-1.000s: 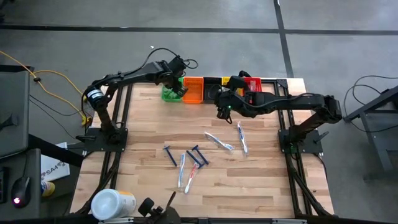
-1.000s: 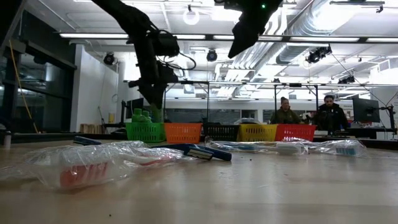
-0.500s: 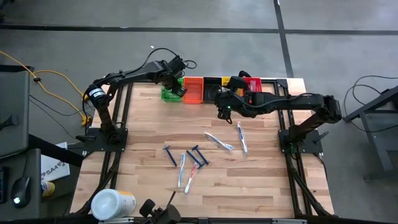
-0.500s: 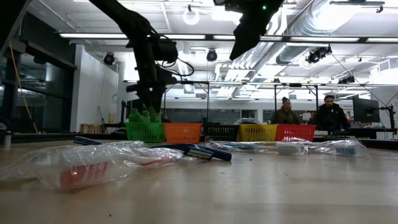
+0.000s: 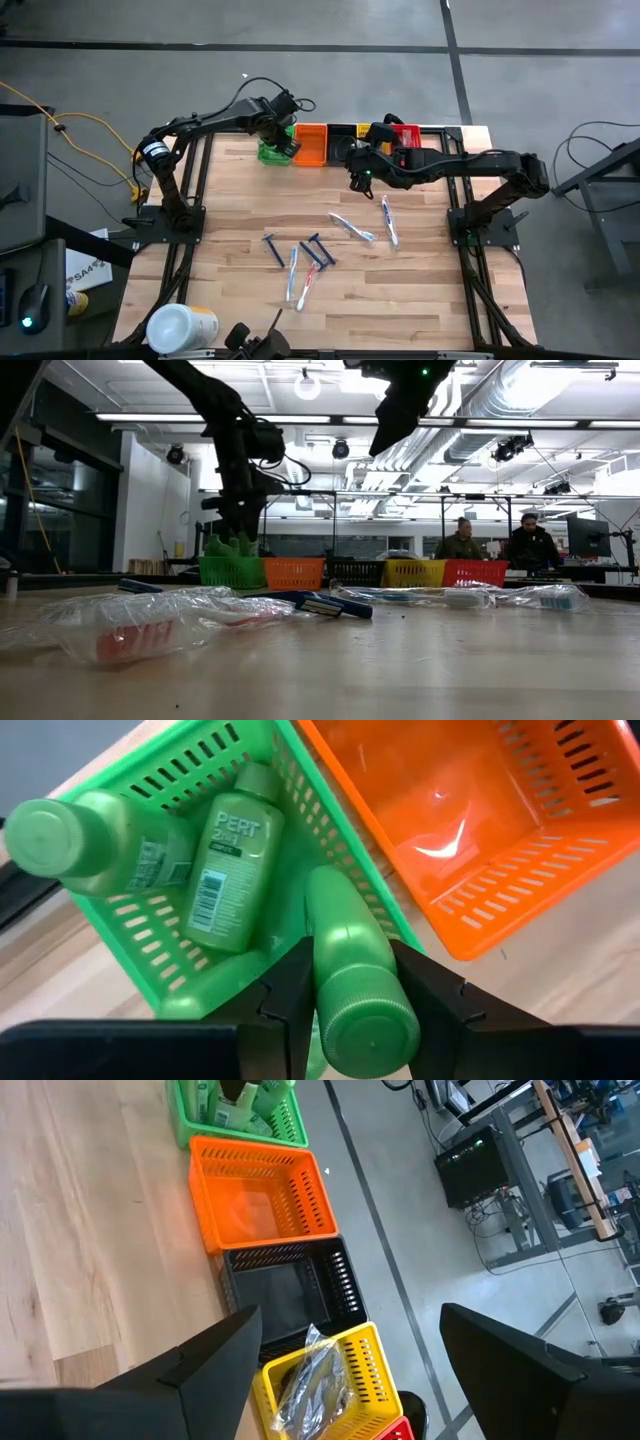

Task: Pick & Place Travel size toiletries
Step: Put the green shampoo bottle into the green bin, then put the blue toothbrush into the black bin

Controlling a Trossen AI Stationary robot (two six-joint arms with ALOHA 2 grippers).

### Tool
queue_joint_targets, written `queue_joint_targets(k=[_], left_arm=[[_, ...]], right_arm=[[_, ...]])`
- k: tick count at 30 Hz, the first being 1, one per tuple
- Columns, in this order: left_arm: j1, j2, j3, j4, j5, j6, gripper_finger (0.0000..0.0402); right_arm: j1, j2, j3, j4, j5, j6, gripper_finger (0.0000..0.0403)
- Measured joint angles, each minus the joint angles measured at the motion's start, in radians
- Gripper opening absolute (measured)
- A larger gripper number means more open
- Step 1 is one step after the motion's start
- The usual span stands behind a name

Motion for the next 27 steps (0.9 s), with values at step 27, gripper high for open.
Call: queue_joint_targets(k=[27], left_arm=[[0.0,0.049,0.105,-0.077,-0.033,0.054,0.0171]], right_arm=[[0.0,0.001,0.001,-0.051,0.0,0.044,0.0301]])
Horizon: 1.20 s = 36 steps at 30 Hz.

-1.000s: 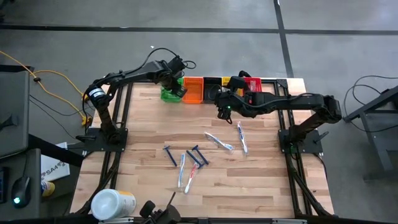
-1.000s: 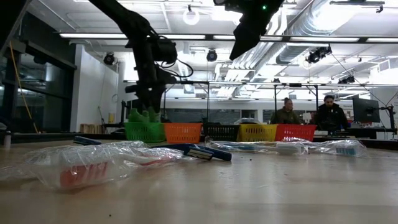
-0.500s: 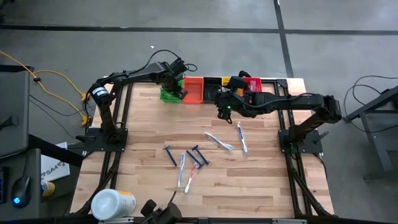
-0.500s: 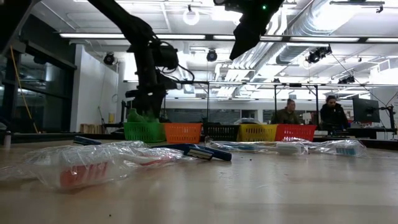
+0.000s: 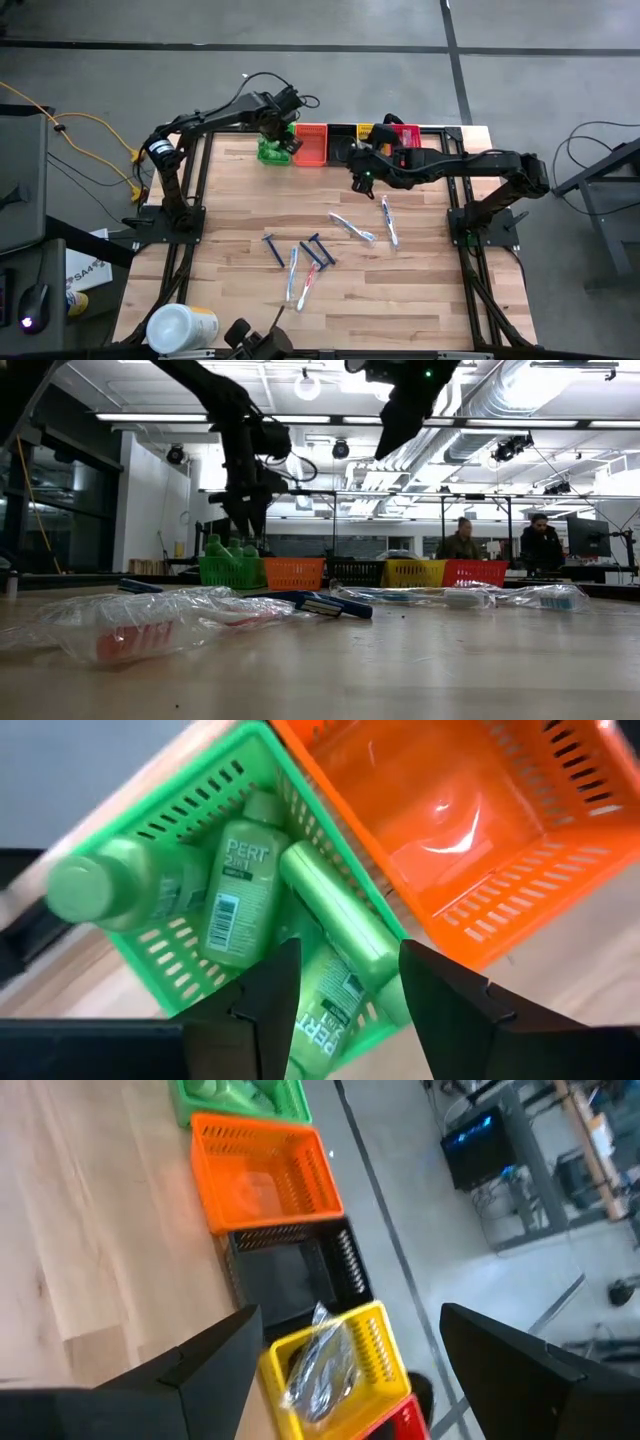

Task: Pick & Place Travel size toiletries
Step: Put the blue toothbrush into the black bin

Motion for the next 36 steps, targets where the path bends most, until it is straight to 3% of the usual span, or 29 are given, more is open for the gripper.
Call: queue_joint_targets(k=[4,7,11,23,30,36], left_arm=[[-0.024,-0.05,0.015,-0.045,-0.059,0.017,0.017],[-0.072,-0.125,-0.012,-0.049,-0.141,0.008,0.017],[-0.149,-0.231,-0.069,-0.022,-0.185,0.003,0.017],[-0.396,-0.656,-0.461,0.226,-0.227,-0.02,0.017],[-0.55,-0.854,-0.596,0.241,-0.358,-0.06,0.017],[-0.639,-0.937,-0.645,0.247,-0.41,-0.089,0.0171]], right_arm=[[0.0,0.0,0.0,-0.089,-0.061,0.125,0.0301],[0.0,0.0,0.0,-0.168,-0.144,0.228,0.0301],[0.022,0.0,-0.003,-0.218,-0.175,0.31,0.0301],[0.134,0.0,-0.011,-0.494,-0.204,0.832,0.0301],[0.243,0.0,-0.145,-0.515,-0.201,1.127,0.0301],[0.273,0.0,-0.244,-0.514,-0.228,1.297,0.0301]])
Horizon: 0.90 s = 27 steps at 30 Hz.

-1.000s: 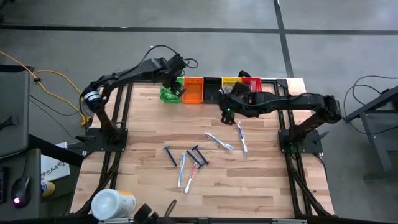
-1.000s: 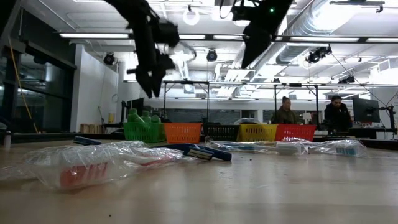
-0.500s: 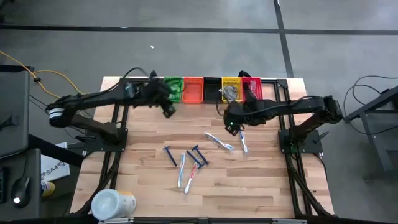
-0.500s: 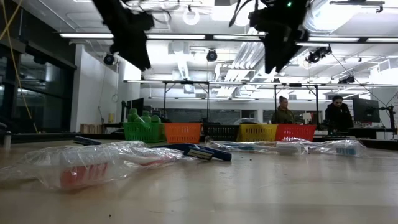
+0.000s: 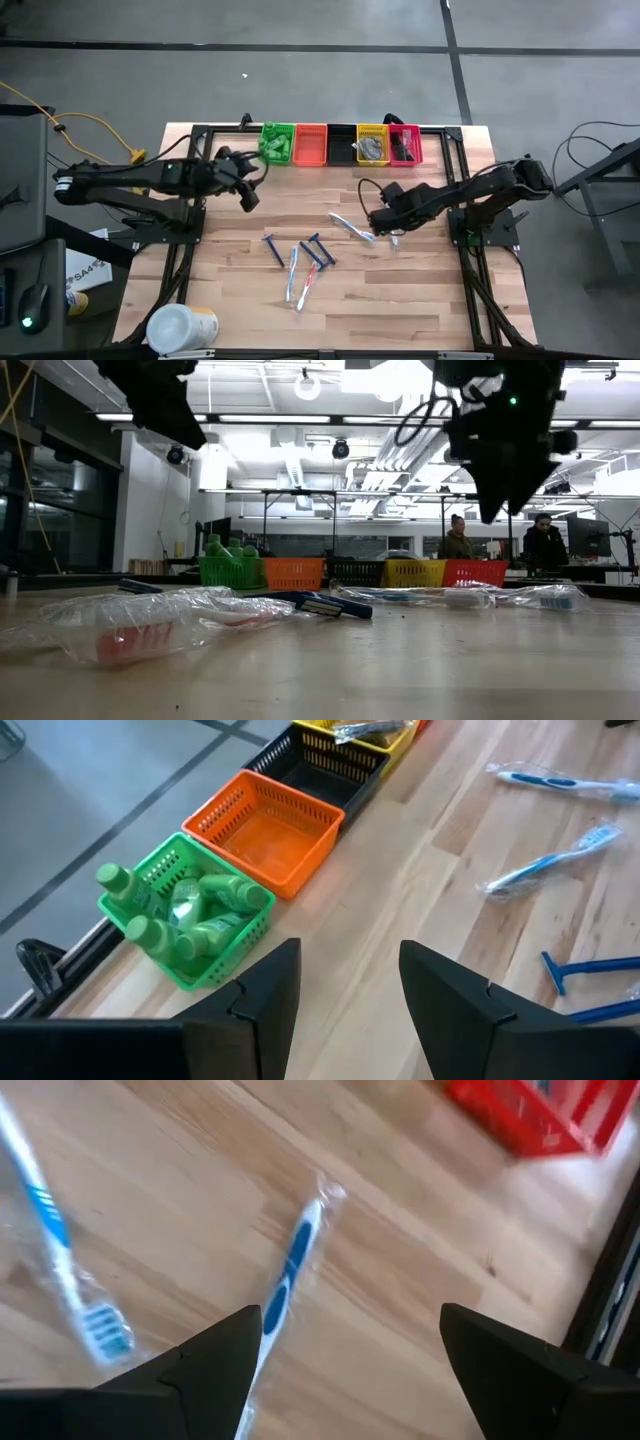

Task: Pick & Place Travel size toiletries
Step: Put the blue toothbrush into the black bin

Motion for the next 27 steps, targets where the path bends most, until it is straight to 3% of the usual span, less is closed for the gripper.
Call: queue_joint_targets(k=[9,16,27], left_arm=[[-0.032,-0.007,-0.02,-0.002,-0.027,-0.021,0.0171],[-0.03,-0.007,-0.021,0.0,-0.027,-0.021,0.0171],[-0.03,-0.006,-0.021,-0.002,-0.012,-0.042,0.0171]], right_arm=[[-0.004,0.0,-0.129,0.11,-0.144,0.089,0.0301],[-0.004,0.0,-0.246,0.36,-0.214,0.091,0.0301],[-0.001,0.0,-0.323,0.406,-0.286,0.151,0.0297]])
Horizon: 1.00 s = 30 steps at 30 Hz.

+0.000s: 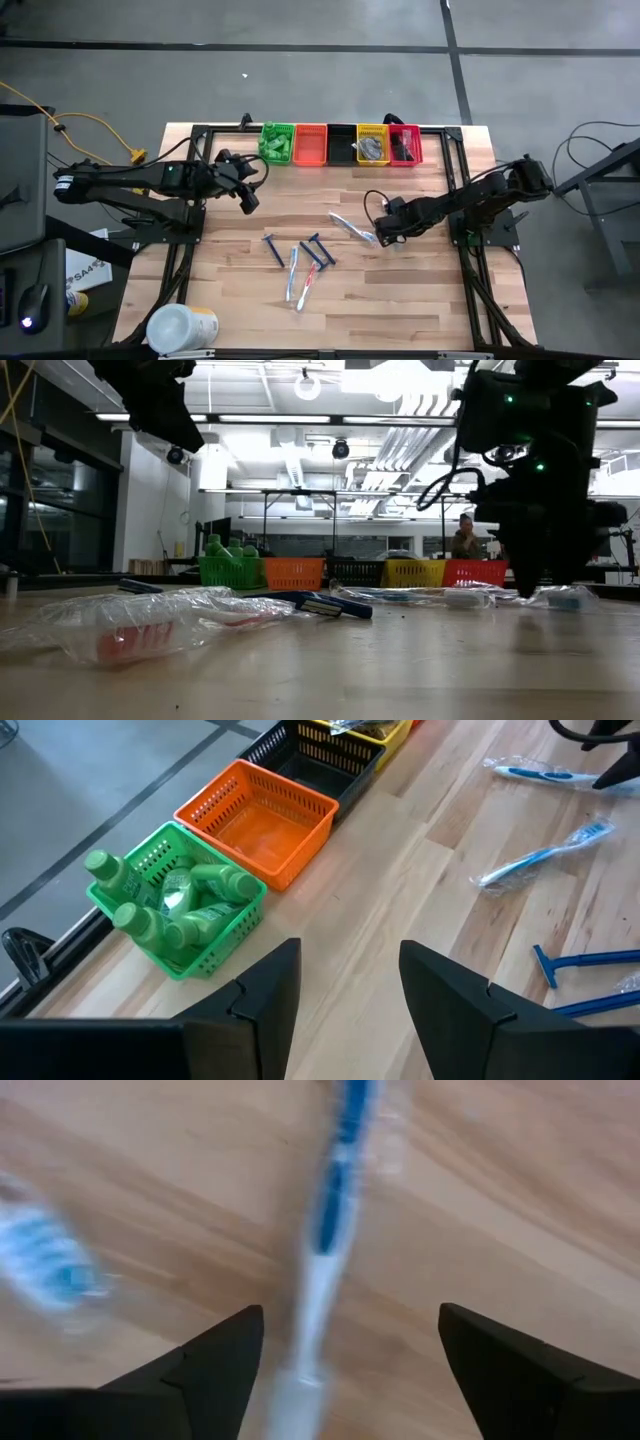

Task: Pick & Place Travel size toiletries
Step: Put the blue toothbrush into the black bin

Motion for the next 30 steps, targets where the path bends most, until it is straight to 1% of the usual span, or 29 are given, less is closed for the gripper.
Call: queue_joint_targets(k=[5,7,15,21,24,30], left_arm=[[0.0,0.0,0.0,-0.002,0.014,-0.001,0.0171],[0.0,0.0,0.0,-0.004,0.018,-0.004,0.0171],[0.0,0.0,0.0,-0.019,0.033,-0.03,0.0171],[0.0,0.0,0.0,-0.033,0.038,-0.031,0.0171],[0.0,0.0,0.001,-0.032,0.038,-0.024,0.0171],[-0.001,0.0,0.001,-0.031,0.039,0.006,0.0171]], right_arm=[[0.0,0.0,-0.009,0.111,-0.017,-0.026,0.0265],[0.0,0.0,-0.01,0.108,-0.033,-0.027,0.0248],[-0.001,0.0,-0.044,0.112,-0.034,-0.011,0.0185],[-0.001,-0.002,-0.064,0.135,-0.067,-0.024,0.0142],[-0.002,-0.002,-0.064,0.139,-0.074,-0.045,0.0111],[-0.002,-0.002,-0.059,0.136,-0.109,-0.09,0.0033]])
